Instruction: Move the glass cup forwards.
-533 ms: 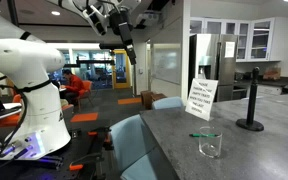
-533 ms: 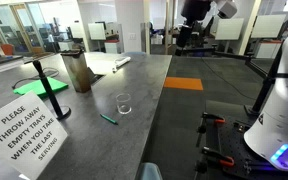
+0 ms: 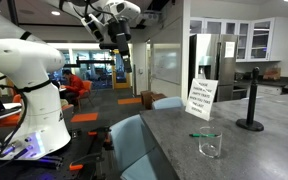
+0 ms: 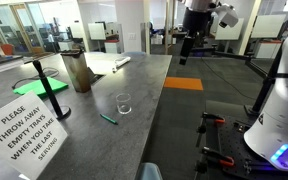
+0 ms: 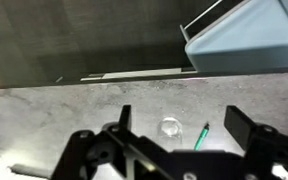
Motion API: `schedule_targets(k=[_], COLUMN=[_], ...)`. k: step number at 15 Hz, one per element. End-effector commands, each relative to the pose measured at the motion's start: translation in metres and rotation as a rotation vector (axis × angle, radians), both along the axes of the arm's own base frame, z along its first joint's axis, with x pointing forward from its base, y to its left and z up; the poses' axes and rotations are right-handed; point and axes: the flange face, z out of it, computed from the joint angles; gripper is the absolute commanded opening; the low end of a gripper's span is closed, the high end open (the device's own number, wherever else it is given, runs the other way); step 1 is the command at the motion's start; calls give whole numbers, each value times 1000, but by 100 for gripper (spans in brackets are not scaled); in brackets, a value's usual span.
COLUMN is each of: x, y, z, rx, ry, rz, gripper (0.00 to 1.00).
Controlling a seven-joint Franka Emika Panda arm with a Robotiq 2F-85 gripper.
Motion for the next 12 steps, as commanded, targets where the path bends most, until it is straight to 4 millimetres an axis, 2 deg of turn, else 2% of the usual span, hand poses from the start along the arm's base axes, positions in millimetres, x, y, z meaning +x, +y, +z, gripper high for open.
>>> schedule_targets(k=[1, 4, 7, 10, 12], x=[0, 22, 65, 113, 149], y=[0, -1, -10, -29, -50], z=[1, 9, 10, -9, -31], rx=[0, 36, 57, 96, 128], ry=[1, 23, 45, 75, 89], rz=[0, -18, -89, -155, -199], gripper=[100, 100, 100, 100, 100])
